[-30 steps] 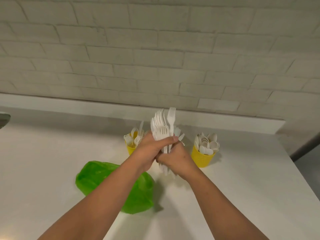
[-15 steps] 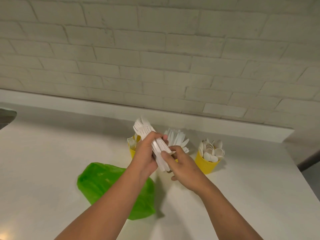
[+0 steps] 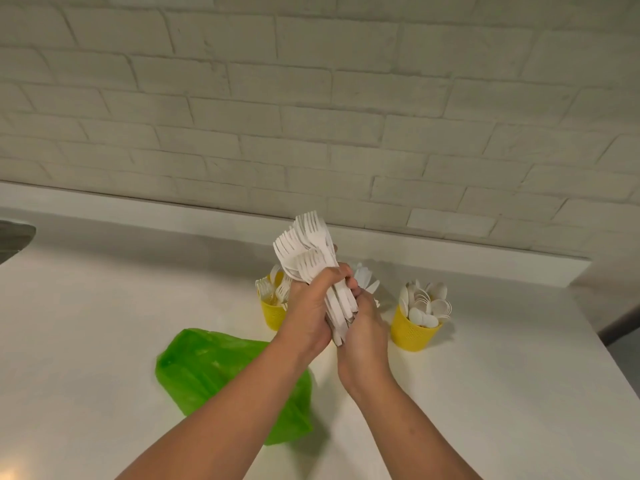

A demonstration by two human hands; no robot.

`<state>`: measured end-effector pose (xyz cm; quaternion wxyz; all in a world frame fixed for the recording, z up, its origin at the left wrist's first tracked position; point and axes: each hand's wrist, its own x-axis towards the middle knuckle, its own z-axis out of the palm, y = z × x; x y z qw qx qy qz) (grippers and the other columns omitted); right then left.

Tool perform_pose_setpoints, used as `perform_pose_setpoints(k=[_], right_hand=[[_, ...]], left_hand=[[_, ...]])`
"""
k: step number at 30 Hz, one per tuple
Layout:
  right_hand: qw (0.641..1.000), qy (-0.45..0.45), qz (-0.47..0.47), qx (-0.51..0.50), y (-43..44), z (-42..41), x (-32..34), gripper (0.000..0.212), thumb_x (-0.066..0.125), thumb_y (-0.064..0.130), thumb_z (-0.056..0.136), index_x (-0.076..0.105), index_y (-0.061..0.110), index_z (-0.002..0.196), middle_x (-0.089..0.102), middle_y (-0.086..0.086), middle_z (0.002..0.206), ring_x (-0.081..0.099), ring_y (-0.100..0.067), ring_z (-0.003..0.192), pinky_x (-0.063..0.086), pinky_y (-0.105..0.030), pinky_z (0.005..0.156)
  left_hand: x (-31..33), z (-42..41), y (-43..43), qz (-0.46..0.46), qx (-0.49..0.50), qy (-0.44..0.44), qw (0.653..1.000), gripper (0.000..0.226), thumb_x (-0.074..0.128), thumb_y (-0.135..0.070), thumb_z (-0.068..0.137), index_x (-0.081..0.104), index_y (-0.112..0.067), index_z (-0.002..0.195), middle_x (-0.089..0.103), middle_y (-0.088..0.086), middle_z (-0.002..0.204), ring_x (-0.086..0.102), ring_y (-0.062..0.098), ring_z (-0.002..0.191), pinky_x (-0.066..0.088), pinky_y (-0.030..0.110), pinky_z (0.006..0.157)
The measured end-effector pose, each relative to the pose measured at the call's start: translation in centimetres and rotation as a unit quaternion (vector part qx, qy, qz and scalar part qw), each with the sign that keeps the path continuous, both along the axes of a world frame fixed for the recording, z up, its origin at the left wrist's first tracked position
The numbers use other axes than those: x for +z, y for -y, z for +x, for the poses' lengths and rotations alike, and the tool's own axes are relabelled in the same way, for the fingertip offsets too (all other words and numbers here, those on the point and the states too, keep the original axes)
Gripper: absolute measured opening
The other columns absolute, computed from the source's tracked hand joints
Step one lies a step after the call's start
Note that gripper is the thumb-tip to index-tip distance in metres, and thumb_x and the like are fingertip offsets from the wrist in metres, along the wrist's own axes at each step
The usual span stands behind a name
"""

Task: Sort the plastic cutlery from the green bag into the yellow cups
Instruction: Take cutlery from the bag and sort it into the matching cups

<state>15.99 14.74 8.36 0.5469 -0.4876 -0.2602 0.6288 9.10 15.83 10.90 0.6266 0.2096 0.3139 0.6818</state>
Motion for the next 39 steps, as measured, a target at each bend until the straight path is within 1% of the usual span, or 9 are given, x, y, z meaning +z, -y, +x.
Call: perform_pose_setpoints(k=[5,7,10,14,20,25,30,35,39], right_hand=[[0.975,0.174,0.14,-0.008,-1.6,2.3,-0.1,0.018,0.056,0.035,0.094,0.064,0.027,0.109,0.064,-0.002,0.102,0.062,-0.015,0.086,0.054,-0.032,0.077],[0.952,0.236,0.177,0.085,-2.8,3.2,0.6,0.027,0.06,0.039,0.088,0.067,0.027,0.111,0.063,-0.002,0.096,0.059,-0.013,0.079,0.052,-0.03,0.073],[0.946,0.195,0.138,0.221,-4.0,3.8,2.4,0.021,0.062,0.031,0.099,0.067,0.014,0.111,0.066,-0.002,0.082,0.056,-0.02,0.068,0.045,-0.031,0.058],[0.943,0.174,0.082,0.271,-4.6,3.9,3.0,0.028,0.063,0.035,0.099,0.062,0.007,0.099,0.064,-0.003,0.077,0.054,-0.023,0.063,0.043,-0.032,0.053],[0.926,0.262,0.086,0.26,-4.8,3.3,2.4,0.027,0.067,0.028,0.098,0.07,0.001,0.099,0.067,-0.005,0.077,0.055,-0.021,0.065,0.045,-0.03,0.052],[0.898,0.329,0.082,0.281,-4.5,2.4,2.8,0.034,0.054,0.029,0.103,0.071,0.001,0.096,0.075,-0.008,0.069,0.072,-0.028,0.06,0.058,-0.037,0.063],[0.871,0.402,0.103,0.263,-4.6,2.1,3.1,0.045,0.054,0.038,0.102,0.068,-0.003,0.09,0.076,-0.017,0.078,0.075,-0.033,0.065,0.063,-0.046,0.069],[0.856,0.457,0.114,0.214,-4.7,1.9,2.8,0.043,0.052,0.03,0.104,0.053,0.008,0.067,0.051,-0.004,0.056,0.05,-0.016,0.047,0.039,-0.022,0.044],[0.859,0.457,0.136,0.187,-4.5,1.8,2.6,0.043,0.052,0.025,0.102,0.051,0.008,0.063,0.047,0.001,0.053,0.041,-0.005,0.04,0.03,-0.018,0.04]], left_hand=[[-0.5,-2.2,-0.1,-0.075,-0.068,-0.11,0.989,0.016,0.069,-0.006,0.088,0.065,-0.018,0.098,0.056,0.007,0.069,0.054,0.019,0.056,0.044,0.028,0.051],[-0.6,-2.5,0.1,-0.084,-0.079,-0.112,0.987,0.015,0.068,-0.008,0.092,0.064,-0.012,0.105,0.058,0.006,0.072,0.055,0.016,0.055,0.044,0.028,0.052],[-0.8,-2.9,0.1,-0.103,-0.121,-0.099,0.982,0.017,0.07,-0.023,0.094,0.068,-0.009,0.102,0.057,0.006,0.073,0.053,0.014,0.054,0.045,0.026,0.051],[-1.0,-3.5,0.3,-0.119,-0.169,-0.082,0.975,0.031,0.075,-0.04,0.088,0.069,-0.01,0.09,0.055,0.006,0.075,0.052,0.013,0.055,0.047,0.023,0.05],[-0.8,-3.8,0.8,-0.142,-0.16,-0.023,0.976,0.041,0.071,-0.03,0.084,0.073,-0.006,0.117,0.058,0.01,0.075,0.053,0.017,0.058,0.051,0.024,0.054],[-0.6,-3.4,1.0,-0.158,-0.144,-0.017,0.977,0.027,0.061,-0.024,0.091,0.079,-0.004,0.089,0.066,0.016,0.079,0.066,0.024,0.067,0.06,0.034,0.072],[-0.4,-2.8,1.1,-0.164,-0.116,0.0,0.98,0.027,0.06,-0.021,0.095,0.077,-0.002,0.088,0.07,0.015,0.077,0.07,0.024,0.065,0.063,0.035,0.065],[-0.4,-2.9,1.4,-0.188,-0.098,-0.017,0.977,0.025,0.063,-0.021,0.093,0.076,0.0,0.099,0.07,0.02,0.087,0.07,0.029,0.072,0.062,0.038,0.07],[-1.0,-2.9,1.3,-0.2,-0.072,-0.034,0.977,0.024,0.065,-0.023,0.091,0.079,-0.003,0.097,0.067,0.023,0.096,0.066,0.035,0.087,0.053,0.051,0.098]])
